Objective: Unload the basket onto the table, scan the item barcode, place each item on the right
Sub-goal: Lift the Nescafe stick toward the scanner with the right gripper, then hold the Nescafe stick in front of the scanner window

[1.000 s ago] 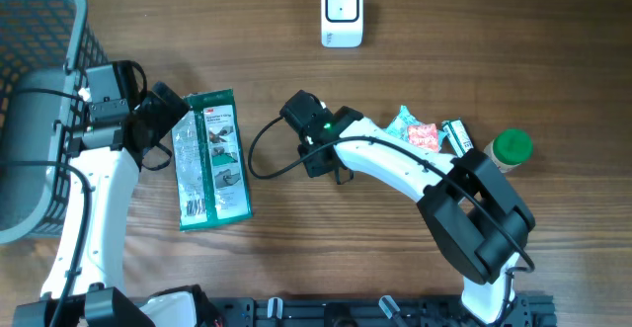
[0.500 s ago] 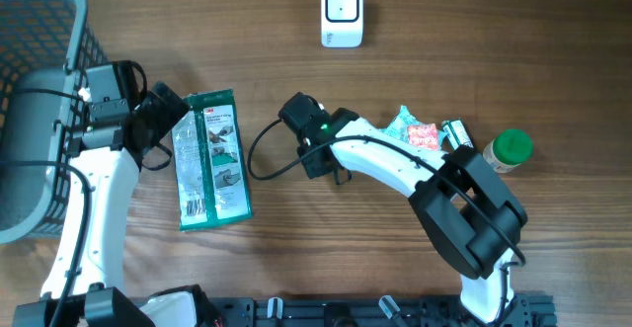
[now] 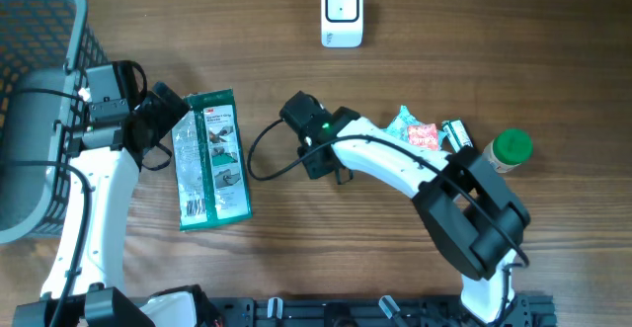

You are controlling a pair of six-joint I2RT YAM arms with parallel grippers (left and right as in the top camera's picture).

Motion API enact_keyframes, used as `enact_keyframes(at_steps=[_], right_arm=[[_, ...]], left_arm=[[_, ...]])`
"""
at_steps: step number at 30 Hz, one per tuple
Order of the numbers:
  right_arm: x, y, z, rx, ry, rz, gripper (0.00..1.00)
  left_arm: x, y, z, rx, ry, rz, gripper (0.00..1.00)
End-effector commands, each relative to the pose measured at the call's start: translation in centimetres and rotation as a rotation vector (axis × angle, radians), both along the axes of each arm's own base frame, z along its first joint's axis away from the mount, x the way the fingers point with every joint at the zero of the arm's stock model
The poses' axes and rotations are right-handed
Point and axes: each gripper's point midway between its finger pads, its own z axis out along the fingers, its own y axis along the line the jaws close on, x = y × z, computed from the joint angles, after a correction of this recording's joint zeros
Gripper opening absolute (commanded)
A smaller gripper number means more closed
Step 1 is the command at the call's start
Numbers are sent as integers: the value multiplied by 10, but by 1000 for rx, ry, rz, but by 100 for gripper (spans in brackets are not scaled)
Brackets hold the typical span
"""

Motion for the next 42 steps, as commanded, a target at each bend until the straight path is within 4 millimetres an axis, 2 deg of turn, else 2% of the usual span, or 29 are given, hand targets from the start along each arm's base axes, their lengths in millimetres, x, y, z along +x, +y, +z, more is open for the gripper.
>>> enact_keyframes(at_steps=[1, 3, 6, 10, 14, 19, 26, 34, 36, 39, 42], right_arm=[[-5, 16, 74, 301, 32, 125, 4], [-8, 11, 107, 447, 62, 157, 4], [-16, -1, 143, 642, 125, 218, 4], [-32, -27, 177, 895, 208, 315, 4], [-37, -52, 214, 1148, 171, 375, 4], [-32, -66, 239, 1304, 115, 354, 4], [-30, -64, 277, 1521, 93, 337, 4], [-31, -65, 278, 1524, 128, 306, 4], [-30, -64, 273, 1494, 110, 326, 4], [-21, -65, 241, 1305, 93, 342, 4], [18, -83, 185, 958, 119, 86, 4]], left_arm=[[3, 3, 4, 4, -9, 23, 100], [3, 3, 4, 4, -9, 23, 100], [3, 3, 3, 3, -9, 23, 100], [3, 3, 4, 4, -9, 23, 100], [3, 3, 4, 4, -9, 23, 100], [3, 3, 4, 4, -9, 23, 100], [3, 3, 4, 4, -9, 23, 100], [3, 3, 4, 4, -9, 23, 100], [3, 3, 4, 4, -9, 23, 100], [3, 3, 4, 4, -9, 23, 100], [3, 3, 4, 4, -9, 23, 100]])
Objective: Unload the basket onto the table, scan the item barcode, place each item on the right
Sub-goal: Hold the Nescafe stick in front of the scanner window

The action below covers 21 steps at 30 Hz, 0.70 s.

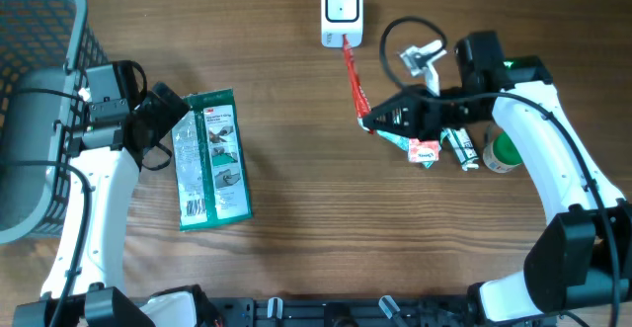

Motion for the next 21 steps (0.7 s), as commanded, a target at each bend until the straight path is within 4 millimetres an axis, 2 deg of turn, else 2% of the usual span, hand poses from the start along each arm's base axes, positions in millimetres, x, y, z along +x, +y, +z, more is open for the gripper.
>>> enact_keyframes(at_steps=[1, 3, 5, 12, 15, 18, 21], right_arm=[[47, -27, -69, -460, 177, -287, 4], [71, -34, -76, -535, 174, -417, 4], [90, -35, -67, -559, 143, -497, 4], [130, -43, -12, -697, 56, -652, 4], [152, -36, 6, -762, 28, -669, 4], [180, -24, 0, -811, -11, -669, 4], [209, -17, -27, -871, -70, -692, 4]], left_arm=[[3, 3, 4, 3, -10, 22, 100], [3, 3, 4, 3, -10, 22, 100], [3, 3, 4, 3, -10, 22, 100], [3, 3, 4, 3, -10, 22, 100], [3, 3, 4, 3, -10, 22, 100], [3, 3, 4, 3, -10, 22, 100], [3, 3, 4, 3, -10, 22, 100]])
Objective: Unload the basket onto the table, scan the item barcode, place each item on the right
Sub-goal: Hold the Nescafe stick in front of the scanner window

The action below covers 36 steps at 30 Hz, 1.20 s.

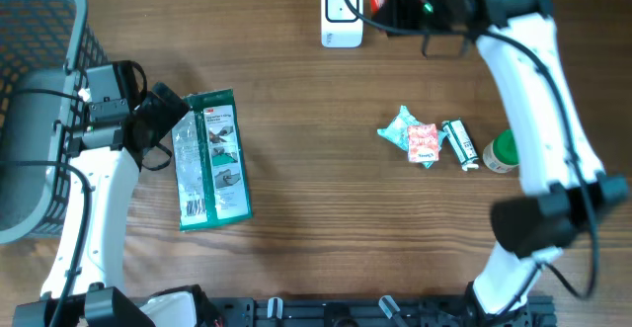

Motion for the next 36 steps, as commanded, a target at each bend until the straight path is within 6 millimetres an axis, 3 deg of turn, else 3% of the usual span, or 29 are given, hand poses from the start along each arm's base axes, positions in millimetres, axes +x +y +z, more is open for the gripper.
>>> enact_keyframes(at_steps=[1, 8, 14, 17, 36], right_arm=[[41, 2, -62, -163, 1, -45, 4], [79, 12, -148, -306, 3, -63, 4], [80, 17, -190, -327, 55, -47, 4], [82, 18, -198, -328, 59, -48, 4], [71, 28, -202, -264, 115, -29, 4]], left_arm=[[4, 3, 4, 3, -12, 18, 100], [4, 3, 4, 3, -12, 18, 100], [3, 3, 4, 3, -11, 18, 100], [3, 3, 4, 3, -11, 18, 100], [4, 3, 4, 3, -12, 18, 100]])
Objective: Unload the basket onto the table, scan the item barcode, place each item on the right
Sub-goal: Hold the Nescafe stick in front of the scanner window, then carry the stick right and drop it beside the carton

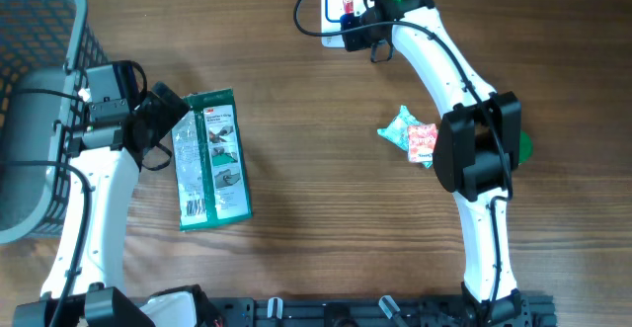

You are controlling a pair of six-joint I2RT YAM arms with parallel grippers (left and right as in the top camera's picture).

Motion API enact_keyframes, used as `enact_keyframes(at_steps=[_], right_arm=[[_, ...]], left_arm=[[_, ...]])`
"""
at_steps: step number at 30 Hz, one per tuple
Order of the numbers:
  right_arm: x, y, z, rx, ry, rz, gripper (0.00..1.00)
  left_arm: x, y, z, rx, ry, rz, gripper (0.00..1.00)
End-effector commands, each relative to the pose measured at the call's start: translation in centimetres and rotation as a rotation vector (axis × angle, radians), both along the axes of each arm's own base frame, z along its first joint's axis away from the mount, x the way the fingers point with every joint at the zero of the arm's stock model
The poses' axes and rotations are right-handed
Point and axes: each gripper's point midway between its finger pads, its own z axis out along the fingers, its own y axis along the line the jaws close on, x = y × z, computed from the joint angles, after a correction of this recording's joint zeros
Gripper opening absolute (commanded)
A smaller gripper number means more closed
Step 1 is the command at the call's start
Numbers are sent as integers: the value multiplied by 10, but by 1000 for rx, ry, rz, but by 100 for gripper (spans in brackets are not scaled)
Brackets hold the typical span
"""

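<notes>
At the top of the overhead view, the white barcode scanner point(330, 21) stands half covered by my right gripper. That gripper is shut on a slim red packet, held right over the scanner's face. My left gripper point(166, 120) rests at the left edge of a green flat package point(209, 159), fingers apart and holding nothing.
A grey mesh basket point(44, 31) fills the far left. Teal and red snack packets point(410, 135) lie at centre right. A green-capped bottle point(521, 147) shows partly behind the right arm's elbow. The right arm stretches from the front edge up to the scanner.
My right gripper with the red packet has moved left, from just right of the scanner to directly over it. The left arm and the green package are unchanged.
First my right gripper was low at table centre, away from the pile on the right. Then it held a long red packet above the snack packets, pointing toward the scanner. Then it was at the top edge beside the scanner, and now over it.
</notes>
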Motion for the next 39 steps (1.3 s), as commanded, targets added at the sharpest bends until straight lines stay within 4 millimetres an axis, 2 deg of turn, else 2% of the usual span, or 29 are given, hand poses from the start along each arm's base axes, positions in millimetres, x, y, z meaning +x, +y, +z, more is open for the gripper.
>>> enact_keyframes(at_steps=[1, 5, 7, 12, 16, 18, 21, 24, 27, 29, 35, 39], right_arm=[[-6, 7, -13, 32, 46, 3, 4], [-10, 6, -16, 26, 68, 1, 4], [-15, 3, -9, 23, 78, -3, 4], [-19, -10, 53, 58, 9, -37, 4], [-56, -40, 120, 56, 6, -66, 4], [-79, -56, 138, 45, 41, -87, 4], [-109, -79, 148, 19, 118, -116, 4], [-133, -109, 140, -65, 217, -171, 4], [-145, -136, 112, -155, 309, -224, 4], [-153, -141, 94, -176, 365, -231, 4], [-184, -163, 22, -301, 508, -251, 4], [-197, -174, -11, -358, 540, -254, 4]], left_arm=[[4, 3, 4, 4, -12, 18, 100], [4, 3, 4, 4, -12, 18, 100], [4, 3, 4, 3, -12, 18, 100], [4, 3, 4, 4, -12, 18, 100], [4, 3, 4, 3, -12, 18, 100], [4, 3, 4, 3, -12, 18, 100], [4, 3, 4, 3, -12, 18, 100], [4, 3, 4, 4, -12, 18, 100], [4, 3, 4, 4, -12, 18, 100], [4, 3, 4, 4, -12, 18, 100], [4, 3, 4, 3, -12, 18, 100], [4, 3, 4, 4, -12, 18, 100]])
